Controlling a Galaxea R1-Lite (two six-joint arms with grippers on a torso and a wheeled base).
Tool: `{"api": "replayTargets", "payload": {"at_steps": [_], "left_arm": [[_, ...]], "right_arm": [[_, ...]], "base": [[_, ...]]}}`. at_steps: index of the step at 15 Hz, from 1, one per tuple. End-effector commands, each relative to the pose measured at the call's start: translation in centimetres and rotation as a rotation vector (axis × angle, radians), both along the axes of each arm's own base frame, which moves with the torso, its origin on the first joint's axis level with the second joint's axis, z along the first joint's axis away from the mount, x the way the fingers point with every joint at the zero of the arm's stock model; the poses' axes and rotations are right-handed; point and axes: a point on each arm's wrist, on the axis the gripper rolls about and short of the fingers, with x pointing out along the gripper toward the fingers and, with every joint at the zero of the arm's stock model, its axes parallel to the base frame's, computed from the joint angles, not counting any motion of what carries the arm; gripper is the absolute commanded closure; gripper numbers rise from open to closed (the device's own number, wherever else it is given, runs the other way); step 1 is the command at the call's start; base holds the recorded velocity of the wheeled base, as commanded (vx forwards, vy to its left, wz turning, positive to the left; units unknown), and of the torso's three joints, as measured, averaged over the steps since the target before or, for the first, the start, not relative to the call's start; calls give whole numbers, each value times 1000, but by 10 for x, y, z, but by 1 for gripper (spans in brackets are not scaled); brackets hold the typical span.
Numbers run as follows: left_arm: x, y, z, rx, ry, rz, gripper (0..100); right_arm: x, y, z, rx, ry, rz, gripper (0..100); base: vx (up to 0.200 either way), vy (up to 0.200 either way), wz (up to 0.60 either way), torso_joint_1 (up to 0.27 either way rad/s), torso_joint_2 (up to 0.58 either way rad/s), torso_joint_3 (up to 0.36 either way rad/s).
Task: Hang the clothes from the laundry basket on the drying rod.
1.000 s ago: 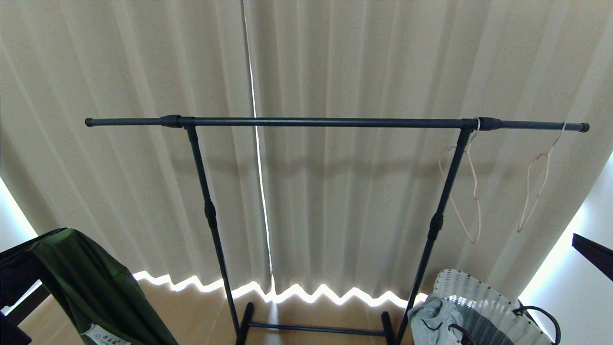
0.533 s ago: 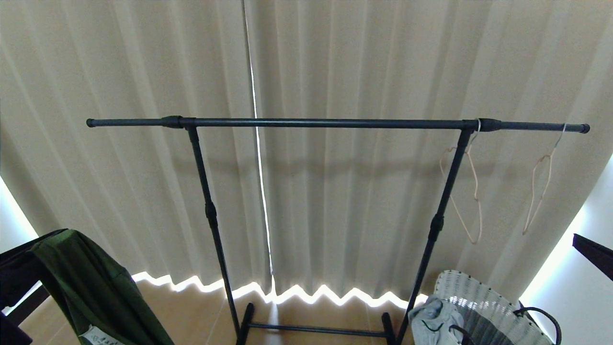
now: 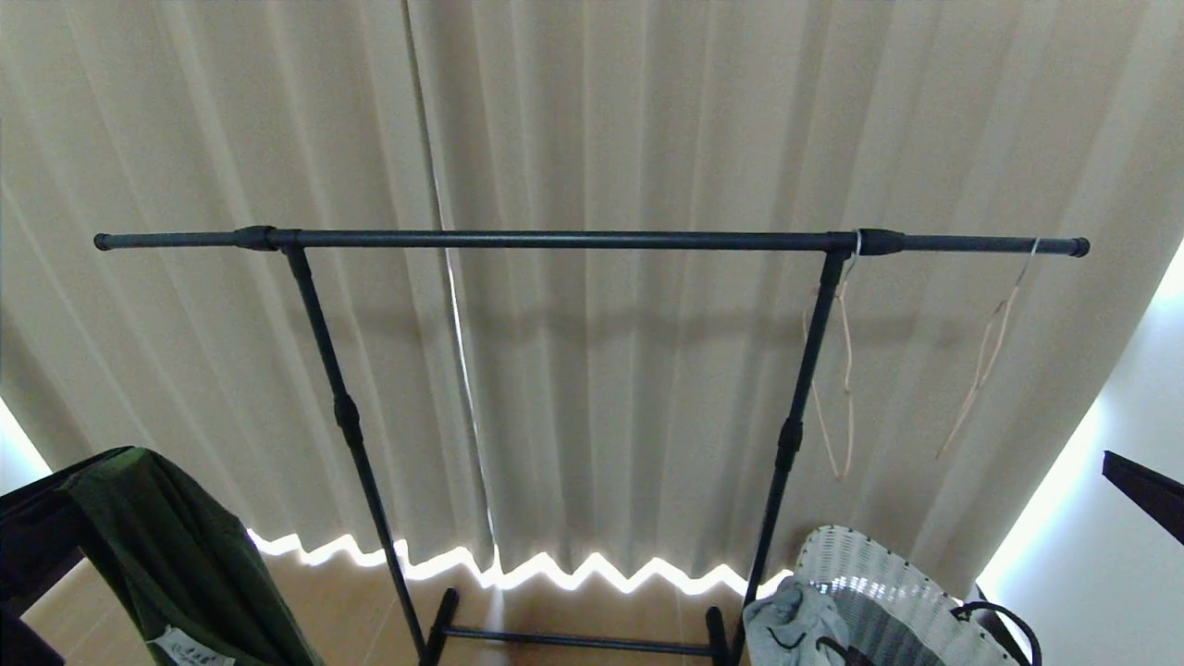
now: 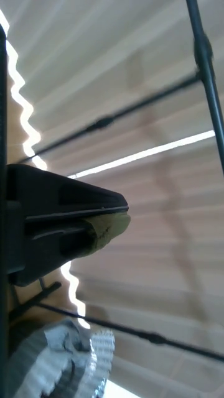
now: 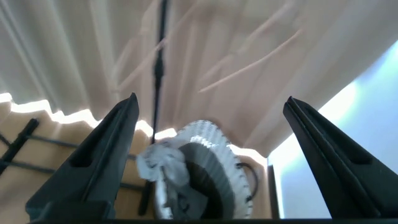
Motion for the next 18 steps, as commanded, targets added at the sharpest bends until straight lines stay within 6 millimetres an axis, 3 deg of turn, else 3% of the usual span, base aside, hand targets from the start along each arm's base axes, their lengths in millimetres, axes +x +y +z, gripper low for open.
{"api": "replayTargets", "payload": {"at_steps": [1, 10, 18], "left_arm": [[0, 0, 0, 0, -1, 0, 100], [2, 0, -1, 2, 15, 3, 100], [4, -1, -3, 2, 24, 3, 100]], "right_arm": [[0, 0, 0, 1, -3, 1, 0], [-1, 0, 0, -1, -4, 0, 0], [-1, 0, 1, -1, -7, -1, 0]], "base": [[0, -200, 0, 7, 12, 7], [0, 0, 0, 0, 0, 0], [200, 0, 0, 1, 4, 2]]}}
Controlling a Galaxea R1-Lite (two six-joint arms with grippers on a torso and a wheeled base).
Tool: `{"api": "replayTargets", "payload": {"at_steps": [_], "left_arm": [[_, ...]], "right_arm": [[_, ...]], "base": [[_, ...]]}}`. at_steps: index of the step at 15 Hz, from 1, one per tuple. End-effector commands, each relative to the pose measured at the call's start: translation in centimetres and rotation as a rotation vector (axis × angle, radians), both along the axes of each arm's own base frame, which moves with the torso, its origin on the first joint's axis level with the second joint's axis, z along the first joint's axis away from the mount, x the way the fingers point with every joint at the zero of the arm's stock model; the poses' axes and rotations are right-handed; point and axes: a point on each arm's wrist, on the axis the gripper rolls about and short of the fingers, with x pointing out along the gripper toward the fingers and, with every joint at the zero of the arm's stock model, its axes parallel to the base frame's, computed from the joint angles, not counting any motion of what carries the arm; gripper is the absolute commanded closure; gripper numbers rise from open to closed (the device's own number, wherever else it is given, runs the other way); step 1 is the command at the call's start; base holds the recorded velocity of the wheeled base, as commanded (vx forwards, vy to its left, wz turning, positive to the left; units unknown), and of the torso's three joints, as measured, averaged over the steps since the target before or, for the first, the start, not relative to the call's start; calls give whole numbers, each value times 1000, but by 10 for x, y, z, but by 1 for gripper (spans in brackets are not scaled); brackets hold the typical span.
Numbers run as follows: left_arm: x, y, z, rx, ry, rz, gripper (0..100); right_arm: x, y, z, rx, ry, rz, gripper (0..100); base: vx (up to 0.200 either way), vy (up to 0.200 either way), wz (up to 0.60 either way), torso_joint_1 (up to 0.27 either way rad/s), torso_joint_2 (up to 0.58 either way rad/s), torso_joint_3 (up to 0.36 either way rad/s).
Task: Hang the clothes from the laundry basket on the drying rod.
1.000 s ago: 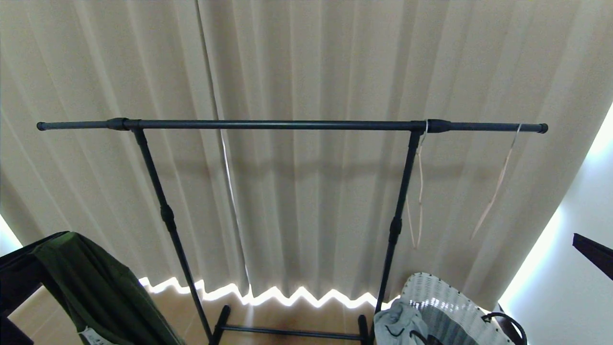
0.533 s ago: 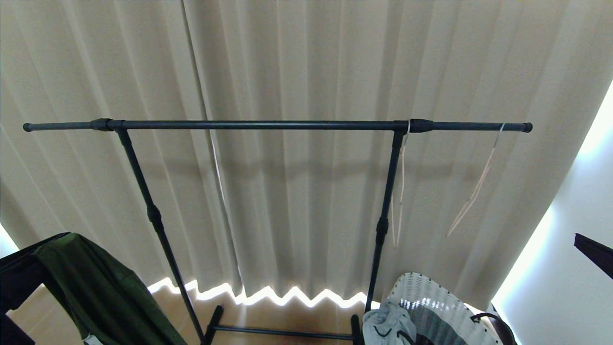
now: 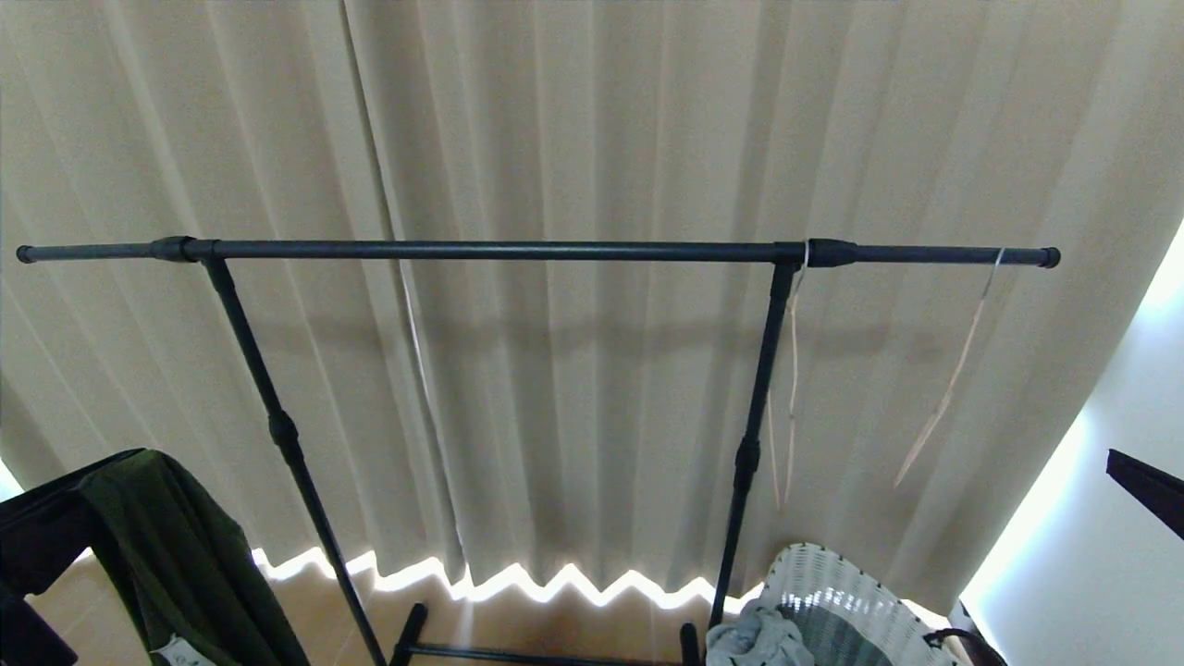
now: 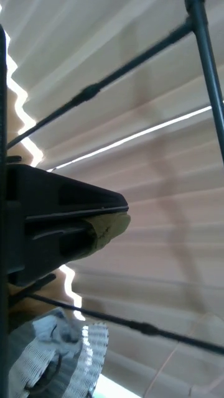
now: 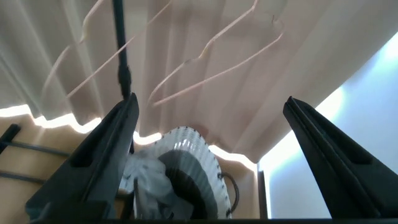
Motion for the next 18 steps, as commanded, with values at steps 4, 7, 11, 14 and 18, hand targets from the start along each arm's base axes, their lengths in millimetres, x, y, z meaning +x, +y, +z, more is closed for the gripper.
{"api": "replayTargets", "payload": {"at_steps": [4, 7, 11, 14, 18], "left_arm": [[0, 0, 0, 1, -1, -1, 100], [-1, 0, -2, 6, 1, -1, 100], [1, 0, -3, 8, 9, -2, 100], [7, -2, 0, 13, 20, -3, 100], [27, -6, 8, 16, 41, -6, 100]], "right_arm": [[0, 0, 0, -1, -1, -1, 0], [0, 0, 0, -1, 1, -1, 0], [9, 0, -4, -8, 42, -17, 0], [31, -4, -14, -22, 138, -86, 0], [67, -5, -28, -20, 258, -106, 0]], "base": [[200, 0, 0, 6, 4, 2], [0, 0, 0, 0, 0, 0], [0, 0, 0, 0, 0, 0], [0, 0, 0, 0, 0, 0], [0, 0, 0, 0, 0, 0]]}}
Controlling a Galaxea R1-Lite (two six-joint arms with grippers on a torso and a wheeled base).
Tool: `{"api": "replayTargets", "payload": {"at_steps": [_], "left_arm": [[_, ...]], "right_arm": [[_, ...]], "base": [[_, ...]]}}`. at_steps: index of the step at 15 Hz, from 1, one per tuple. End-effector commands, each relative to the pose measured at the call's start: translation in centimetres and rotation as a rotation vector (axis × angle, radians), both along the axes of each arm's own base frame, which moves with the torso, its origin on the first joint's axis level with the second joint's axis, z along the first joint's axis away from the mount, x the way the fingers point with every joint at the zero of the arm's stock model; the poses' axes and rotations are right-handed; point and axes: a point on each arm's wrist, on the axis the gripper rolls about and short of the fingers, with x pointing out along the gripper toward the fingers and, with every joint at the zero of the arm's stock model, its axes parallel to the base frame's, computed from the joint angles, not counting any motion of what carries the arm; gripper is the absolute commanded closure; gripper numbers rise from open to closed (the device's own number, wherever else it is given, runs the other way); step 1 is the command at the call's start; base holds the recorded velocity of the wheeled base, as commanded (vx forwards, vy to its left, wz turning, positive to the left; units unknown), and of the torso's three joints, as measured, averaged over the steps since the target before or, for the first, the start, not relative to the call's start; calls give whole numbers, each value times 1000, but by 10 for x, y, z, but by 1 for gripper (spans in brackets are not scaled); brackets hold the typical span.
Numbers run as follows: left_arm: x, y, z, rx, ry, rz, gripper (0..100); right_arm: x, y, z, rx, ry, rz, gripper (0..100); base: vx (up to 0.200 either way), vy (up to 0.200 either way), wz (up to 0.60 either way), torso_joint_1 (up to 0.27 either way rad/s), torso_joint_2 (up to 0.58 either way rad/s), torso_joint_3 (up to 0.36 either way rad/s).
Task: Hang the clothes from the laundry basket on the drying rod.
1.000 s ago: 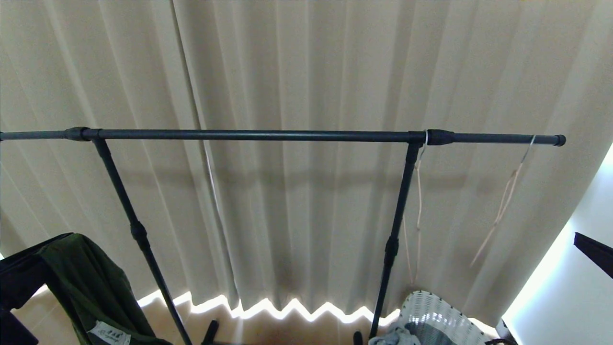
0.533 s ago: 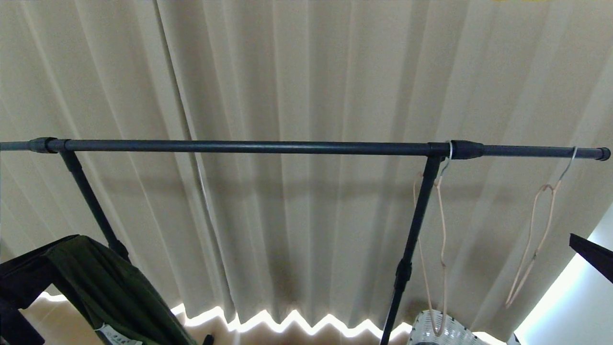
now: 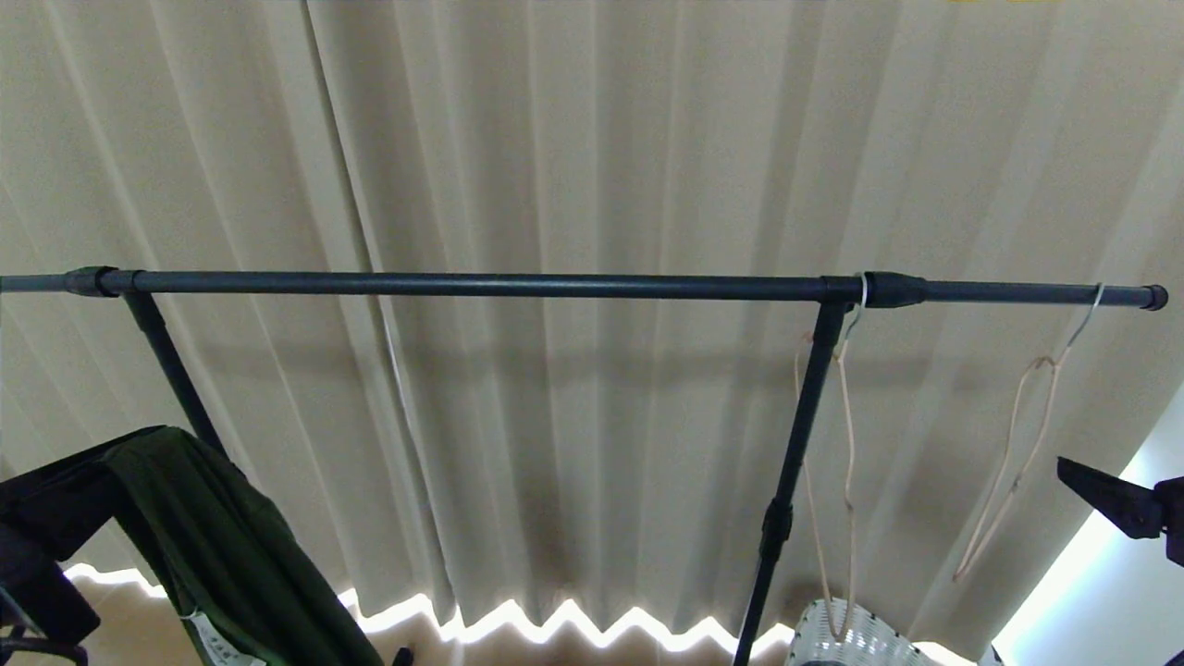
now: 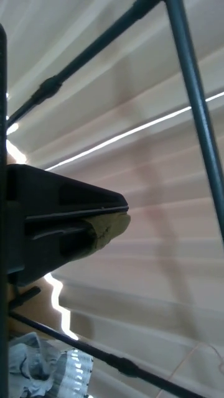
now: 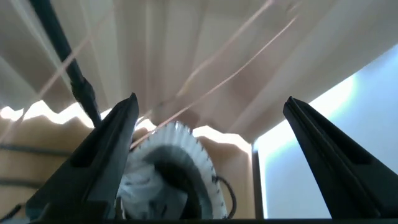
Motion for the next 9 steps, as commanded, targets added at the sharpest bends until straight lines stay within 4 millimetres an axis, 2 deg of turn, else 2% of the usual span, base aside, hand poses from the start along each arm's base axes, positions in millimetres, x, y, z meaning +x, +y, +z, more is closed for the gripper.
{"api": "replayTargets", "payload": {"at_steps": [1, 5, 9], "left_arm": [[17, -3, 0, 1, 28, 4, 100], [19, -2, -1, -3, 9, 21, 100], [20, -1, -3, -2, 15, 24, 100]], "right_arm": [[33, 0, -12, 12, 105, -14, 0], [67, 0, -14, 21, 154, -35, 0], [93, -2, -28, -33, 171, -152, 0]], "base": [[0, 0, 0, 0, 0, 0], [0, 0, 0, 0, 0, 0], [0, 0, 0, 0, 0, 0]]}}
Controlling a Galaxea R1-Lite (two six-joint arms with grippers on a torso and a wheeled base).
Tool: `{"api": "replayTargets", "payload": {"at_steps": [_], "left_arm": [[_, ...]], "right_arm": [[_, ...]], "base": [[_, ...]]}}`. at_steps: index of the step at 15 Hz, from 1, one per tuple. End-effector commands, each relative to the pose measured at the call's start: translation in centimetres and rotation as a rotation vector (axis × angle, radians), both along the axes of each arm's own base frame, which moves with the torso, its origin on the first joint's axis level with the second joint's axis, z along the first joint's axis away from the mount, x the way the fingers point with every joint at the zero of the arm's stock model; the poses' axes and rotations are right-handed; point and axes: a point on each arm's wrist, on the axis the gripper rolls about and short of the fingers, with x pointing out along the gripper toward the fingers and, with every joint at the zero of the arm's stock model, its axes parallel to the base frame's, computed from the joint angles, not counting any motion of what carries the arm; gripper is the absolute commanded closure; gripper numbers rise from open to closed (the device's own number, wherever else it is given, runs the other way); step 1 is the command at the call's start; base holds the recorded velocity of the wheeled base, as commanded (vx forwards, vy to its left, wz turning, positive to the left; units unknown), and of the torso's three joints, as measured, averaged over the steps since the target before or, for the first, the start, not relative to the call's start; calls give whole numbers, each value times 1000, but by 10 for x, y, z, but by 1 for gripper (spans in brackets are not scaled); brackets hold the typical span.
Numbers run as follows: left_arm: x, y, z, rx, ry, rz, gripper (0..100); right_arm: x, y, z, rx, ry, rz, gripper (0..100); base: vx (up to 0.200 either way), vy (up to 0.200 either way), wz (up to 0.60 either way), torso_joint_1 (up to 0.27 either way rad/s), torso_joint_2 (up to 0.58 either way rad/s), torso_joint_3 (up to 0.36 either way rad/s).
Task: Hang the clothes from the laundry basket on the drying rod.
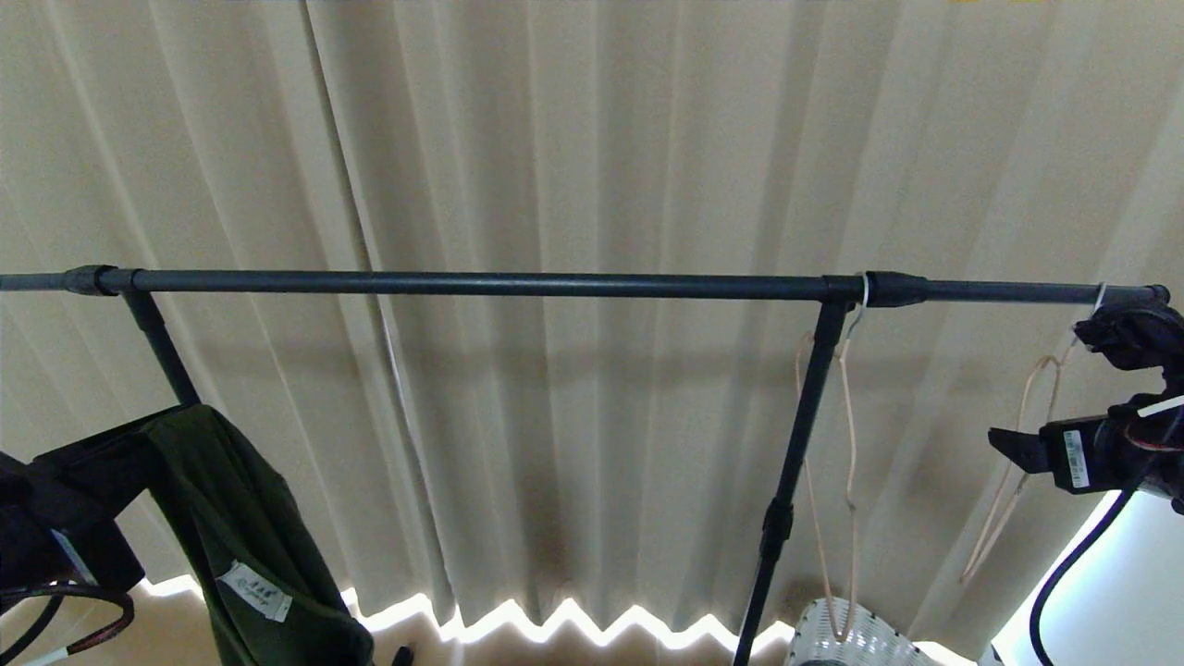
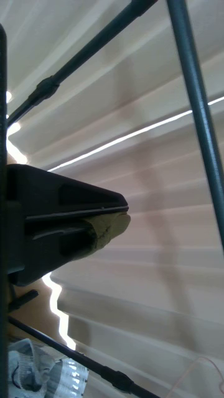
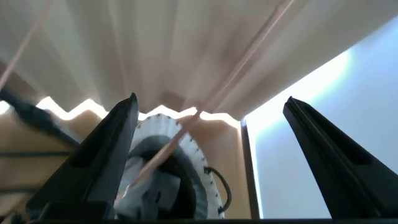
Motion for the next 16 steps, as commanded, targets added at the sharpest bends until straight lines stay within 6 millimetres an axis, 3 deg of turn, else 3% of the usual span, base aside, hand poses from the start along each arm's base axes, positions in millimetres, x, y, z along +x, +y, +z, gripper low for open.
{"api": "replayTargets", "payload": {"at_steps": [1, 16], "left_arm": [[1, 0, -1, 1, 5, -2, 100], [1, 0, -1, 1, 5, -3, 100]], "right_arm": [[14, 0, -14, -7, 55, -10, 0], [6, -7, -29, 28, 85, -151, 0]], "base": [[0, 0, 0, 0, 0, 0], [0, 0, 0, 0, 0, 0]]}}
